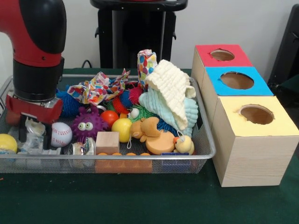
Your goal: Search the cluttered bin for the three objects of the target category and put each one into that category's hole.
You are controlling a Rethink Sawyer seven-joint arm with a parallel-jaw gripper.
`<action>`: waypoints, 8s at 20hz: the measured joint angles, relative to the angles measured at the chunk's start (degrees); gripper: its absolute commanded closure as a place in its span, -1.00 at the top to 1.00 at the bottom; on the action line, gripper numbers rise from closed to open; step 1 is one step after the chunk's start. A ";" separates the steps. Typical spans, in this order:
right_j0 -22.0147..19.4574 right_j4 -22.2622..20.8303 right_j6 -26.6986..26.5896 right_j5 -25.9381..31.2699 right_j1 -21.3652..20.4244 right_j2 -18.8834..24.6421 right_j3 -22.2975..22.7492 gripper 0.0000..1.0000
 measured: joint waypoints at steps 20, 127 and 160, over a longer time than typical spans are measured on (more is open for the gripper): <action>-1.45 -0.02 0.00 4.74 2.45 2.09 -4.32 1.00; -8.64 -2.90 0.00 8.82 1.83 6.65 0.38 -1.00; -6.68 -3.51 0.00 10.70 -12.31 7.23 9.59 -1.00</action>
